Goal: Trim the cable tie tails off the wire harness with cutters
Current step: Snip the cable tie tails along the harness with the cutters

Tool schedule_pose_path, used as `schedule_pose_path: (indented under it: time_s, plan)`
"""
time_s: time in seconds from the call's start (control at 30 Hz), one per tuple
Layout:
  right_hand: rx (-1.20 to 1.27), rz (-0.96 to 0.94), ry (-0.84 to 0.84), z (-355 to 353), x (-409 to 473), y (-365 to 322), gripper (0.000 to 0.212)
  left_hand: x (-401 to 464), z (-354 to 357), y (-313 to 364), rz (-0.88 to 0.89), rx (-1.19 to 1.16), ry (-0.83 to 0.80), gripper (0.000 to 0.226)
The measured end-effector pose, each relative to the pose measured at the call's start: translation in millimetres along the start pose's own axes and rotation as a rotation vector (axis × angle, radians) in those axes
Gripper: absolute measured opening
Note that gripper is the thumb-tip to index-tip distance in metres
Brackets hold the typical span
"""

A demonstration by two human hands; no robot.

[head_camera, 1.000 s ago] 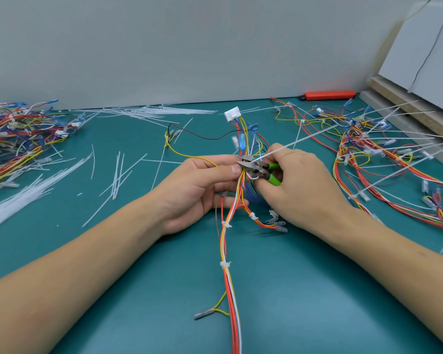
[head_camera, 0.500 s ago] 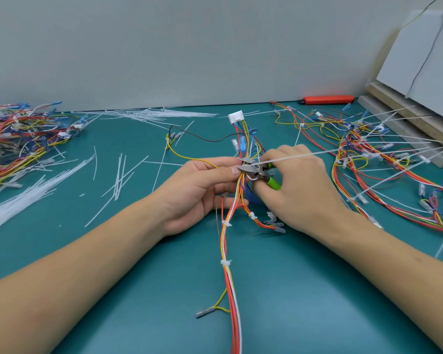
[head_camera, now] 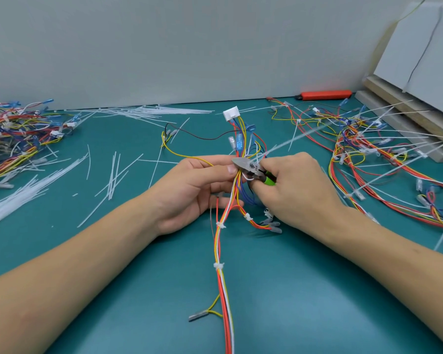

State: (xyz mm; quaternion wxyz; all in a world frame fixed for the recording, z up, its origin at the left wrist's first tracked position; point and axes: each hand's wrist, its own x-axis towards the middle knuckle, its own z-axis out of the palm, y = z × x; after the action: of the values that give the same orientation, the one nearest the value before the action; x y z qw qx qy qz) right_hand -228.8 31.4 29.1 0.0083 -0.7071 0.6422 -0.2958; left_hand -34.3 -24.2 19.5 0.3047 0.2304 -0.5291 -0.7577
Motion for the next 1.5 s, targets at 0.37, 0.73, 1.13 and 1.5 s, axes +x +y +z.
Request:
schedule_pose_path:
  time_s: [0.37,0.73,1.13,1.5]
  plan:
    - [0.079,-0.081,0.016,1.0,2.5,2.2,0.021,0.3,0.8,1.1,-0.017,-0.044,0.040,0.031]
    - [0.077,-0.031,-0.017,0.8,2.5,3.6,0.022,0.6,-2.1,-0.2,-0.001,-0.011,0.002,0.026]
    - [0.016,-0.018,-0.011,1.1,0.3,1.7,0.035,0.7,1.1,0.1,0.001,-0.003,0.008,0.029]
    - [0.062,-0.066,-0.016,3.7,3.0,5.0,0.016,0.5,0.4,-1.0,0.011,-0.012,0.016,0.028]
